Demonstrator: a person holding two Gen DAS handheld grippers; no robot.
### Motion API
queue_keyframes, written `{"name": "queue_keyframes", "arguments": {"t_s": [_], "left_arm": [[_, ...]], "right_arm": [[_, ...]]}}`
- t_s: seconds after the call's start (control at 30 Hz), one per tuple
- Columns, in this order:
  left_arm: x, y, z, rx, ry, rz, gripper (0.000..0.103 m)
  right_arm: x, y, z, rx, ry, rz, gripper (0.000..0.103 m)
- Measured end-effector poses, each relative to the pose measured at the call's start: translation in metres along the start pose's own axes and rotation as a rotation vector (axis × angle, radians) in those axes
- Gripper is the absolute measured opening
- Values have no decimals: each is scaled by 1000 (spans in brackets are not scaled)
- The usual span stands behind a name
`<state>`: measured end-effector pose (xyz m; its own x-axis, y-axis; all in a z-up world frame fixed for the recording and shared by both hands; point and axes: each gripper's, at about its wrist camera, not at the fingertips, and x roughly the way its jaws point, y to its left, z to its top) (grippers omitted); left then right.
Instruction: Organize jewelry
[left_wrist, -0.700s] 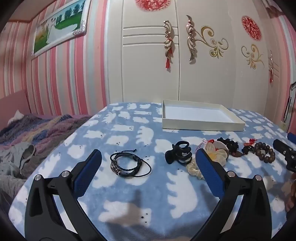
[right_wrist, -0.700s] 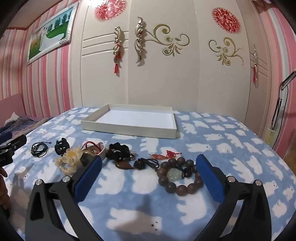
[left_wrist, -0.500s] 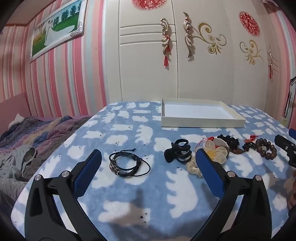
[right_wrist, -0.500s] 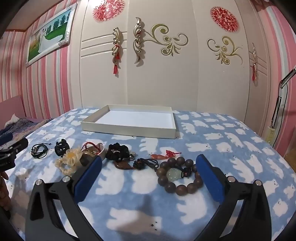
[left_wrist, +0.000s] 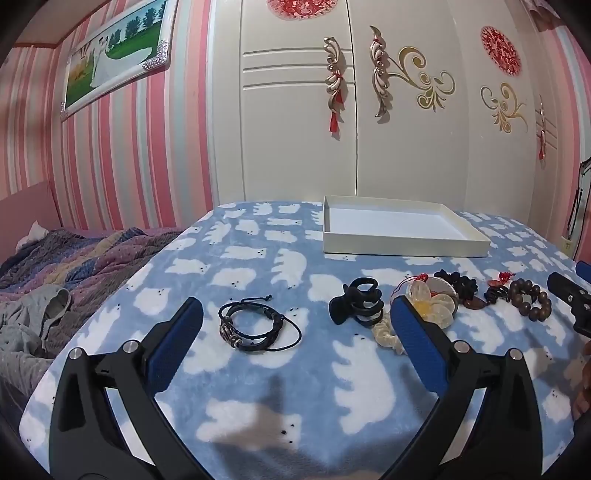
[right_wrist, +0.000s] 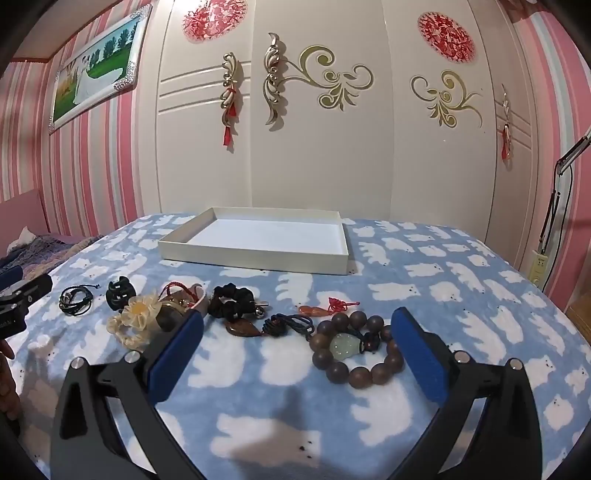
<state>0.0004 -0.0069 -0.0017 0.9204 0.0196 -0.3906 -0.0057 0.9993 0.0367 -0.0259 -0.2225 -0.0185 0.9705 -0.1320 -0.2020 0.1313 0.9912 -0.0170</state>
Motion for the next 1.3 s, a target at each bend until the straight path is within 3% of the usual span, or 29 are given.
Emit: {"name": "queue_keyframes", "arguments": {"t_s": [0.8,1.03,1.3], "left_arm": [[-4,1,-1,-9,-16,11,100],[-7,4,-1,-25,-30,9,100],[-6,4,-1,-20,-24,5,100]], "right_arm": [[-3,-6,-1,24,-11,-10,101],[-1,-16,-2,76,22,-24,101],[3,-7,-3,19,52,-35,101]]}}
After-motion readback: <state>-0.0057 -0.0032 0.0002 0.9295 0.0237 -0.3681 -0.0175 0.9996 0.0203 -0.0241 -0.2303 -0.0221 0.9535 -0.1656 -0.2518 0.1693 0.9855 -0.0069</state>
